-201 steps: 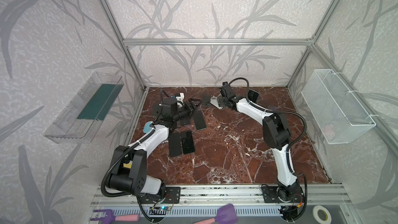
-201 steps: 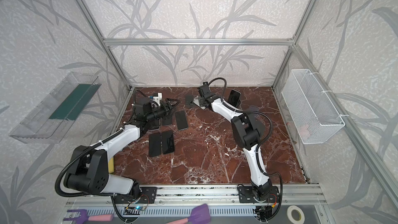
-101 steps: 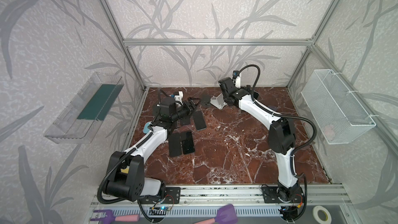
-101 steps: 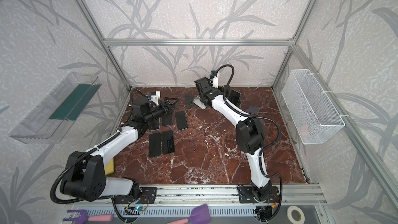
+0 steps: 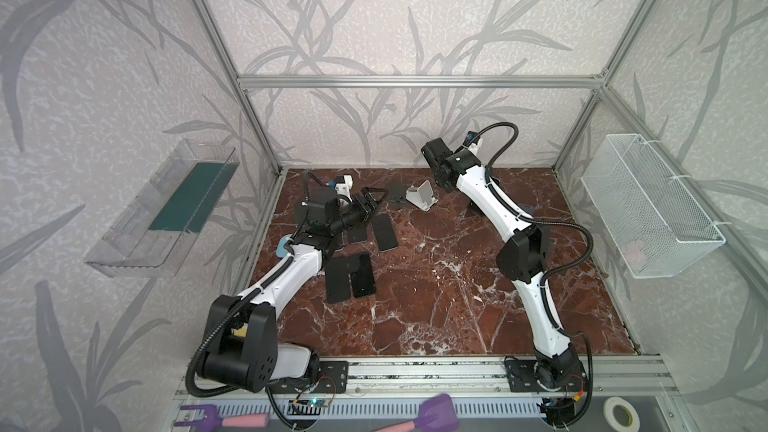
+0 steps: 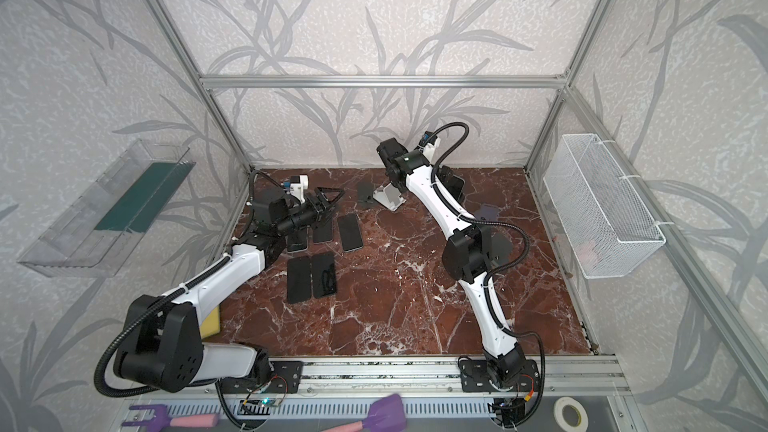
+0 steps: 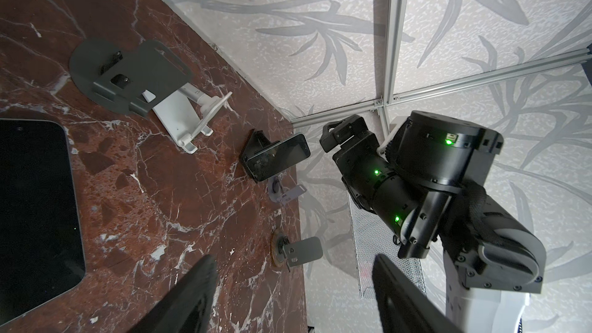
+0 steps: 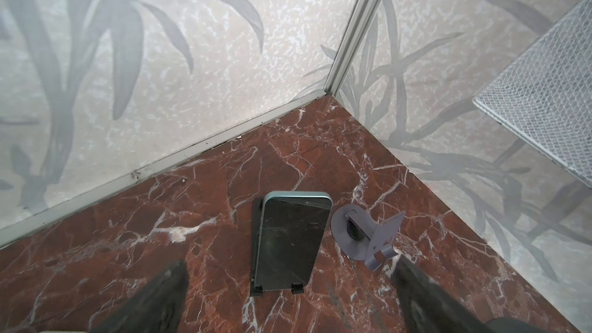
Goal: Remove the phone from the phone stand
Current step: 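Reach the right gripper to the teal-edged phone on the dark gray stand and grasp it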
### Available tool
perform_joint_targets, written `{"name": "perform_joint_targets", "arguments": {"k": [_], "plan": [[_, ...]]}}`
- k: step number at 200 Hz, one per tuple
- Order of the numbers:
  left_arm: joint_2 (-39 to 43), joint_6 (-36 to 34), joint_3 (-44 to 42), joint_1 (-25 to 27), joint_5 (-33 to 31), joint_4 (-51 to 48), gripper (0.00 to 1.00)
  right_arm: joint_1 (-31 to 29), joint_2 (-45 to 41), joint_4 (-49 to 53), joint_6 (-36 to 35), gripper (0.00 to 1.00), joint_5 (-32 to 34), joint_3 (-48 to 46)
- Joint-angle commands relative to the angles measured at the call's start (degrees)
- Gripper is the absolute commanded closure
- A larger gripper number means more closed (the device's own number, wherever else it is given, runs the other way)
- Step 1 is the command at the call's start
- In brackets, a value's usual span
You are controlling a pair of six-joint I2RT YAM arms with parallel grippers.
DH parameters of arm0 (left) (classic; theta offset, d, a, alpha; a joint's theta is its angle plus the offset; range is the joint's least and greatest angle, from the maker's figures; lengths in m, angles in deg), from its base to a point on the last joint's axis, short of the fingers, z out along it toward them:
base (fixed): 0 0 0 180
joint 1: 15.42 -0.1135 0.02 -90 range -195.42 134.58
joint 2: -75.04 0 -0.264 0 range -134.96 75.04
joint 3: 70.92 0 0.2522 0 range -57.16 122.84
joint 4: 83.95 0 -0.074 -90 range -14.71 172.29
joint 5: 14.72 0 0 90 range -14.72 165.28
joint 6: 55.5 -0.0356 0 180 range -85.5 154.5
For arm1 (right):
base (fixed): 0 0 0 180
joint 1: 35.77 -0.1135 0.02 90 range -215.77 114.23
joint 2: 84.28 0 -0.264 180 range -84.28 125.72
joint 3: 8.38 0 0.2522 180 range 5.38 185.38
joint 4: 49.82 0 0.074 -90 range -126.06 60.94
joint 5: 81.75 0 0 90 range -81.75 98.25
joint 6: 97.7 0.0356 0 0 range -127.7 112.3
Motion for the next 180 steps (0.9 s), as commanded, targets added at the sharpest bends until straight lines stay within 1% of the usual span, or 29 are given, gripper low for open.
{"name": "perform_joint_targets", "arguments": {"k": [1,14,35,38,53,87,118,180], "plan": [[1.51,0.44,1.43,-0.36,-0.05,-0.13,0.23,1.56,3.7,8.53,4.87,0.01,-2.03,4.86],[1.46,0.56,1.56,-0.45,0.01,-0.23,0.23,2.71,4.53,8.76,4.79,0.01,-3.64,6.15],[1.51,0.51,1.54,-0.54,-0.01,-0.23,0.23,4.71,4.77,7.21,4.53,0.01,-7.05,5.45],[1.51,0.44,1.45,-0.54,-0.02,-0.23,0.23,4.98,4.84,7.0,4.45,0.01,-8.75,5.3],[1.56,0.4,1.56,-0.63,-0.1,-0.47,0.23,5.99,4.93,3.9,1.53,0.01,-10.98,3.92],[1.6,0.31,1.56,-0.72,-0.14,-0.27,0.23,7.7,5.17,1.45,0.0,0.01,-13.3,1.55],[1.42,0.77,1.44,-0.98,0.29,0.28,0.24,8.23,5.37,-1.83,-1.57,0.01,-14.01,-0.07],[1.34,1.25,1.09,-1.49,0.29,1.22,0.23,9.49,7.28,-4.73,-1.75,0.01,-16.25,0.29]]}}
